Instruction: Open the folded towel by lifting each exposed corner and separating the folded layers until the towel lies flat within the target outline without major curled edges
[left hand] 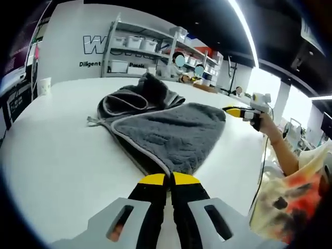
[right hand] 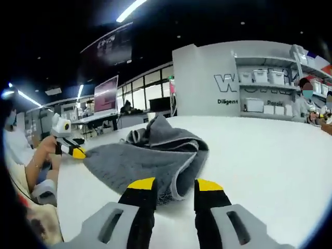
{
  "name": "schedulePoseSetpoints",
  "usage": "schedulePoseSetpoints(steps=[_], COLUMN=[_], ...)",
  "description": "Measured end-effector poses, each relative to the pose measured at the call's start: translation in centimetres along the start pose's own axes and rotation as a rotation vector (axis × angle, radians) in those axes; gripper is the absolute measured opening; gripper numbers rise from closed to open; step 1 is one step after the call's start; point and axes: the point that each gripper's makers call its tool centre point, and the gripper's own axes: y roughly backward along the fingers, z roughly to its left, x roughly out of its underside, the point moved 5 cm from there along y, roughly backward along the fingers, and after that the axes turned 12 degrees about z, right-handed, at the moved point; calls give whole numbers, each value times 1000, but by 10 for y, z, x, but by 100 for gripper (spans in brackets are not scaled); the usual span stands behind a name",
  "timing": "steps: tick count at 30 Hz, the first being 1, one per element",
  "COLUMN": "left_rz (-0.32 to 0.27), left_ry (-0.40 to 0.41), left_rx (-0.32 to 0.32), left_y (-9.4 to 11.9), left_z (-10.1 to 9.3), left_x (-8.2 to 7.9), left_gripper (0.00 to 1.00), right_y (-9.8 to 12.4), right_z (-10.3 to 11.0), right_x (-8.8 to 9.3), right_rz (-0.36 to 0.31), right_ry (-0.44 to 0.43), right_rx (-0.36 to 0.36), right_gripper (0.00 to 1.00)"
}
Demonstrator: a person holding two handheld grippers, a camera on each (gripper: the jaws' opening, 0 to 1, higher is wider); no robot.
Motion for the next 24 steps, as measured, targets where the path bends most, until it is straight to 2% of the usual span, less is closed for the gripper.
schedulePoseSetpoints(steps=[5,8,16,24], left_rz=[1,-1,2,7], left_ry=[0,2,2,5], left_rx=[-1,0,-7,-9], left_y=[-1,-1,0,2], left_z=[1,3,4,7], left_x=[0,-1,0,1], left_gripper=[2,2,2,2], right_y=[-6,-6,-5,-8], right_z=[7,8,5,1], right_x=[5,7,9,21], right_rz=[29,41,57,146], right_ry=[32,69,94,125], right_rx=[-25,-16,21,82], right_gripper=[0,0,0,0])
